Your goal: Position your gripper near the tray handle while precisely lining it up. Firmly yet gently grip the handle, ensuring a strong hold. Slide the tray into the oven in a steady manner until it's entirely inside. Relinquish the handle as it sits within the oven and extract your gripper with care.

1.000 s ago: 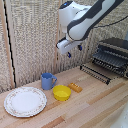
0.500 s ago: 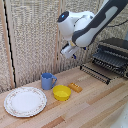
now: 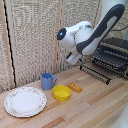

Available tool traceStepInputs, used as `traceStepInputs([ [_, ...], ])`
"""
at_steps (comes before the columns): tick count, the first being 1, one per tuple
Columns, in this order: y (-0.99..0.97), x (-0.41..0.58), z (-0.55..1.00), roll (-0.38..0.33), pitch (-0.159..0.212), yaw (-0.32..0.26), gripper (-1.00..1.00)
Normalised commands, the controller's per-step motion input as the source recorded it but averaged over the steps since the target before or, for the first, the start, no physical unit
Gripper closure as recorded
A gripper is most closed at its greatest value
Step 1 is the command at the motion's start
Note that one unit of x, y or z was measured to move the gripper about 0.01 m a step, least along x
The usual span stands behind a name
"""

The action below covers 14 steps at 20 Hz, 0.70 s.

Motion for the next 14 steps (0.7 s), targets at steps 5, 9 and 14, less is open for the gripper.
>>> traceStepInputs([
  [5, -0.46, -0.002, -0.22, -0.206, 0.0, 0.025, -1.0],
  [9, -0.55, 0.048, -0.13, -0.117, 0.001, 0.028, -1.0],
  [14, -0.67, 0.125, -0.11, -0.012, 0.029, 0.074, -1.0],
])
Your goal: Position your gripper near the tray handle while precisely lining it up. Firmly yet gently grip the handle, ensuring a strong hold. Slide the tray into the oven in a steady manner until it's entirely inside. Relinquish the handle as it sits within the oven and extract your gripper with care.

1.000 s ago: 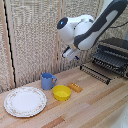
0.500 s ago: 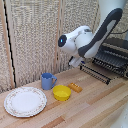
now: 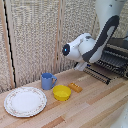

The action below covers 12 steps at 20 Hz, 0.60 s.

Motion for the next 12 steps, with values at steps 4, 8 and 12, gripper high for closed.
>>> traceStepInputs([
  [4, -0.65, 0.21, -0.07, -0.027, 0.003, 0.017, -1.0],
  [8, -0.57, 0.219, -0.05, -0.019, 0.007, 0.0, -1.0],
  [12, -0.45, 0.124, -0.06, -0.053, 0.0, 0.0, -1.0],
])
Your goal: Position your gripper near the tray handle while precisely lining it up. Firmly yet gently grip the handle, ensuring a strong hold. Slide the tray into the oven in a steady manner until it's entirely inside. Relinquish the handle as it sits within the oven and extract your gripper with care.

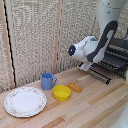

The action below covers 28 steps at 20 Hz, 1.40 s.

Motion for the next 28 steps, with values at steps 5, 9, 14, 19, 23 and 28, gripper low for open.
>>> traceStepInputs([
  [5, -0.27, 0.006, -0.01, -0.064, 0.0, -0.005, -1.0],
  [9, -0.24, 0.0, 0.0, -0.03, 0.0, 0.0, -1.0],
  [14, -0.32, 0.004, 0.0, -0.029, 0.0, 0.0, -1.0],
  [19, -0.09, 0.017, 0.0, -0.004, 0.0, 0.0, -1.0],
  [23, 0.05, 0.0, -0.02, -0.052, 0.0, 0.0, 1.0],
  [28, -0.07, 0.0, -0.01, -0.017, 0.02, 0.021, 1.0],
])
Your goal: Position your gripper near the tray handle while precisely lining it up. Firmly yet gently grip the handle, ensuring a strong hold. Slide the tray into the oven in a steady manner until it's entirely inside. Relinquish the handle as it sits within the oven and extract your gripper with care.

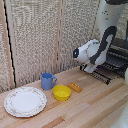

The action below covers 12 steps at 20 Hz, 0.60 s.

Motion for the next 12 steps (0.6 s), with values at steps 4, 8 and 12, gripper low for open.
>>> traceStepInputs([
  [4, -0.39, 0.0, 0.02, 0.004, 0.109, 0.11, 1.0],
  [8, -0.32, 0.0, 0.03, 0.002, 0.081, 0.099, 1.0],
  [12, -0.11, -0.096, 0.02, -0.028, 0.014, 0.082, 1.0],
])
